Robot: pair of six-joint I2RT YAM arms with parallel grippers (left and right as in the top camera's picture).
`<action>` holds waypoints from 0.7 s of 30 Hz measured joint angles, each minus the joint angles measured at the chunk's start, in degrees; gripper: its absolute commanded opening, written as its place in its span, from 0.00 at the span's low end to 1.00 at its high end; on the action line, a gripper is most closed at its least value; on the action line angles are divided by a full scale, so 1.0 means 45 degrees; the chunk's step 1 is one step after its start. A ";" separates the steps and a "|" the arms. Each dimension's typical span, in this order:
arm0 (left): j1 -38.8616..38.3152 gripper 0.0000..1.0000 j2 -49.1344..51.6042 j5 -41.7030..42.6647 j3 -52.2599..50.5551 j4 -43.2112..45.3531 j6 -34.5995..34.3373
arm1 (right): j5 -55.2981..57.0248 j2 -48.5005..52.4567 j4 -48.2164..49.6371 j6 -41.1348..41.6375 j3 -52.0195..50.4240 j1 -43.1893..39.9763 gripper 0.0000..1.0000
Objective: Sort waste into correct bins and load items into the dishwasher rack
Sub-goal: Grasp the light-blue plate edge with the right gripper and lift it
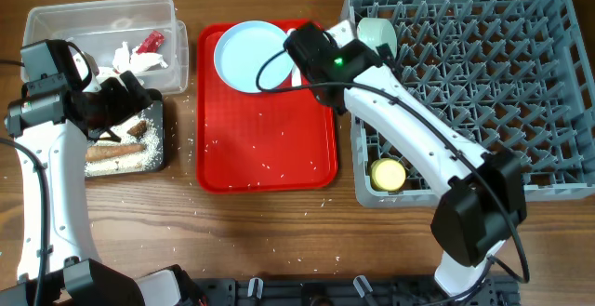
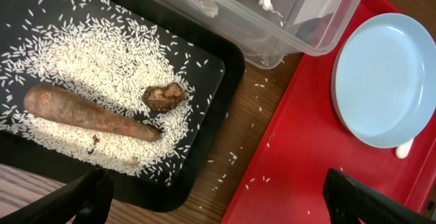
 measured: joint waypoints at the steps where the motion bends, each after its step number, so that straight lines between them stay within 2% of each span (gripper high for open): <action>1: 0.0000 1.00 0.0000 0.0000 0.0000 0.0005 0.0000 | -0.0724 -0.0039 0.0583 -0.0228 0.0015 0.0000 1.00; 4: 0.0000 1.00 0.0000 0.0000 0.0000 0.0000 0.0000 | -0.4333 -0.0039 0.2594 -0.0525 0.0019 0.0000 1.00; 5: 0.0000 1.00 0.0000 -0.0005 0.0000 0.0010 0.0000 | -0.5610 -0.0039 0.3347 -0.0554 0.0000 0.0000 0.95; 6: 0.0000 1.00 0.0000 0.0000 0.0000 0.0000 0.0000 | -0.7091 -0.0039 0.4566 -0.0374 -0.0010 0.0000 0.84; 7: 0.0000 1.00 0.0000 0.0005 0.0000 -0.0005 0.0000 | -0.7669 -0.0039 0.5372 0.0136 -0.0019 0.0000 0.81; 10: 0.0000 1.00 0.0000 0.0000 0.0000 0.0000 0.0000 | -0.8223 0.0185 0.7645 0.2225 -0.0005 0.0000 0.74; 13: 0.0000 1.00 0.0000 0.0000 0.0000 0.0000 0.0000 | -0.8286 0.2030 0.8335 0.4677 -0.0010 0.0000 0.63; 18: 0.0000 1.00 0.0000 0.0000 0.0000 0.0000 0.0000 | -0.8296 0.3759 0.7907 0.6246 -0.0015 0.0000 0.58; 21: 0.0000 1.00 0.0000 0.0000 0.0000 0.0000 0.0000 | -0.8301 0.3983 0.7956 0.6664 -0.0010 -0.0015 0.49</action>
